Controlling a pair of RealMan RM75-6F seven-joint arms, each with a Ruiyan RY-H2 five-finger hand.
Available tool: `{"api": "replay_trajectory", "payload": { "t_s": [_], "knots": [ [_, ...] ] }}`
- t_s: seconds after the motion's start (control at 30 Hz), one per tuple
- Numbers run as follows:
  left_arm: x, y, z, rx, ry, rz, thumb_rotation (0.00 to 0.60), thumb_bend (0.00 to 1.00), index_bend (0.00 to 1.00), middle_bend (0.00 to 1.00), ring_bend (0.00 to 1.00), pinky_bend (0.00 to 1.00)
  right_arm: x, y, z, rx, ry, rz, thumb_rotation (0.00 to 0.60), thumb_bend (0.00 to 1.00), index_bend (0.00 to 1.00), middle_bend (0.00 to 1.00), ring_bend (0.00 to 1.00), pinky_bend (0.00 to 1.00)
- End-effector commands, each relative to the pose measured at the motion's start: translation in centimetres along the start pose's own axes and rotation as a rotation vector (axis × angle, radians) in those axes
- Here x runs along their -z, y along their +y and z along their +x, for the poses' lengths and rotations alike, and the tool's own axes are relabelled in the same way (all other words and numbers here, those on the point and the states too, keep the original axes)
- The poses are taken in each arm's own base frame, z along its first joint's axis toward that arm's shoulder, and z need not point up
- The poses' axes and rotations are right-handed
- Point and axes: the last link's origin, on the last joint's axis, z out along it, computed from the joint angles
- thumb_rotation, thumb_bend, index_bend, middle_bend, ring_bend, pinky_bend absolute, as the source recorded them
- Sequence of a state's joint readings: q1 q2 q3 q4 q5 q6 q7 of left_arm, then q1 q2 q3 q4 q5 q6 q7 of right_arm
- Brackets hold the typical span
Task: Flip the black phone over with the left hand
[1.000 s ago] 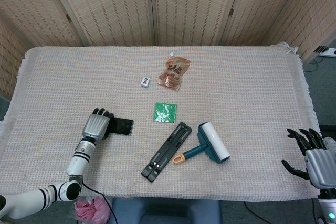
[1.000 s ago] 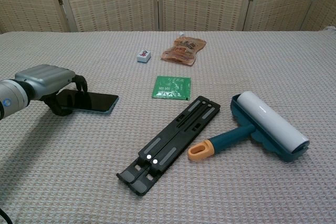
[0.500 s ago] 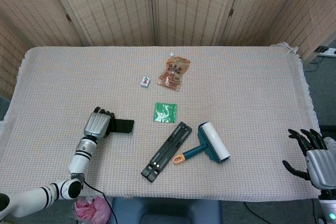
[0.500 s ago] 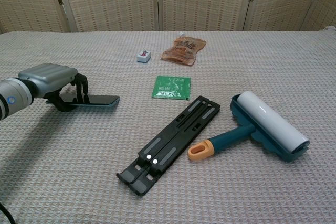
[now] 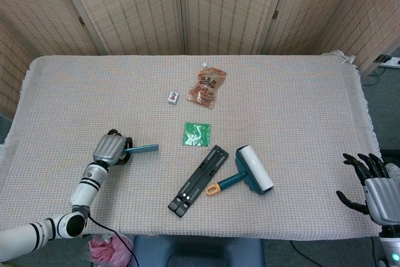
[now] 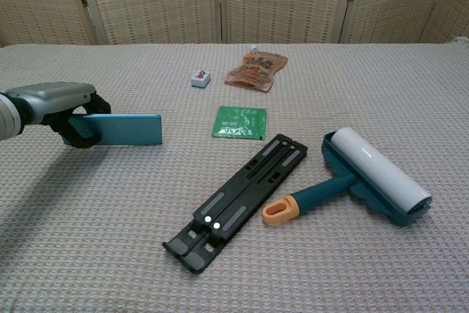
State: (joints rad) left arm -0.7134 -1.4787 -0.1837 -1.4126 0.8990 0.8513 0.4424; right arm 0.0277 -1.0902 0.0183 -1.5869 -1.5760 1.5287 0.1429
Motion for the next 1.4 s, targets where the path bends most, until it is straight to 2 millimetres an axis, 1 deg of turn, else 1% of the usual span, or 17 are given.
{"api": "replay_trajectory", "payload": {
  "t_s": [0.03,0.07,0.1,0.13,0.23,0.33,0.43,0.53,0.67,0.77,1.03,1.3,1.4],
  "knots": [
    [-0.2,-0.2,0.7,0.048,-0.031,0.011,0.600,0.45,0.48,0.52,0.34,0.18,0.0,0.0,0.0,0.000,0.001,-0.001,0.600,0.15,0.16,0.29,0.14,0.08],
    [-0.3,-0.3,0.9,0.058,-0.035,0.015,0.600,0.45,0.44,0.49,0.33,0.18,0.0,0.0,0.0,0.000,0.002,-0.001,0.600,0.15,0.16,0.29,0.14,0.08],
    [-0.4,-0.4,1.1,0.077,-0.038,0.021,0.600,0.45,0.39,0.43,0.30,0.18,0.1,0.1,0.1,0.000,0.003,-0.002,0.600,0.15,0.16,0.29,0.14,0.08],
    [-0.5,-0.5,1.3,0.091,-0.038,0.026,0.600,0.45,0.32,0.35,0.25,0.18,0.1,0.1,0.1,0.000,0.004,-0.002,0.600,0.15,0.16,0.29,0.14,0.08],
    [-0.8,-0.8,2.0,0.129,-0.020,0.042,0.600,0.44,0.20,0.21,0.13,0.18,0.2,0.1,0.1,0.000,0.005,-0.004,0.600,0.15,0.16,0.29,0.14,0.08],
    [-0.8,-1.1,2.8,0.165,0.023,0.053,0.600,0.44,0.15,0.16,0.10,0.18,0.3,0.2,0.2,0.000,0.008,-0.005,0.600,0.15,0.16,0.29,0.14,0.08],
    [-0.7,-1.6,3.5,0.160,0.090,0.064,0.600,0.44,0.13,0.15,0.10,0.18,0.3,0.2,0.2,0.001,0.011,-0.002,0.600,0.15,0.16,0.29,0.14,0.08],
    [0.0,-2.1,4.3,0.196,0.147,0.071,0.600,0.44,0.12,0.14,0.10,0.18,0.3,0.1,0.4,0.006,0.014,0.002,0.600,0.15,0.16,0.29,0.14,0.08],
    [1.8,-3.2,5.1,0.182,0.224,0.080,0.600,0.44,0.12,0.14,0.10,0.18,0.3,0.2,0.7,0.019,0.017,0.005,0.600,0.15,0.16,0.29,0.14,0.08],
    [4.0,-4.3,5.2,0.165,0.290,0.094,0.600,0.44,0.13,0.14,0.10,0.18,0.2,0.1,0.8,0.026,0.016,0.011,0.600,0.15,0.16,0.29,0.14,0.08],
    [9.3,-6.8,3.8,0.071,0.384,0.134,0.600,0.34,0.14,0.14,0.10,0.18,-0.4,-0.1,0.7,0.026,0.008,0.039,0.600,0.15,0.16,0.29,0.14,0.08],
    [14.6,-9.0,2.2,0.016,0.403,0.198,0.600,0.33,0.14,0.14,0.10,0.18,-1.0,-0.1,0.6,0.022,-0.001,0.044,0.600,0.16,0.16,0.29,0.14,0.08],
    [16.5,-9.4,1.8,0.026,0.409,0.220,0.600,0.33,0.16,0.14,0.10,0.18,-1.2,-0.2,0.5,0.020,-0.002,0.048,0.600,0.16,0.16,0.29,0.14,0.08]
  ]
}}
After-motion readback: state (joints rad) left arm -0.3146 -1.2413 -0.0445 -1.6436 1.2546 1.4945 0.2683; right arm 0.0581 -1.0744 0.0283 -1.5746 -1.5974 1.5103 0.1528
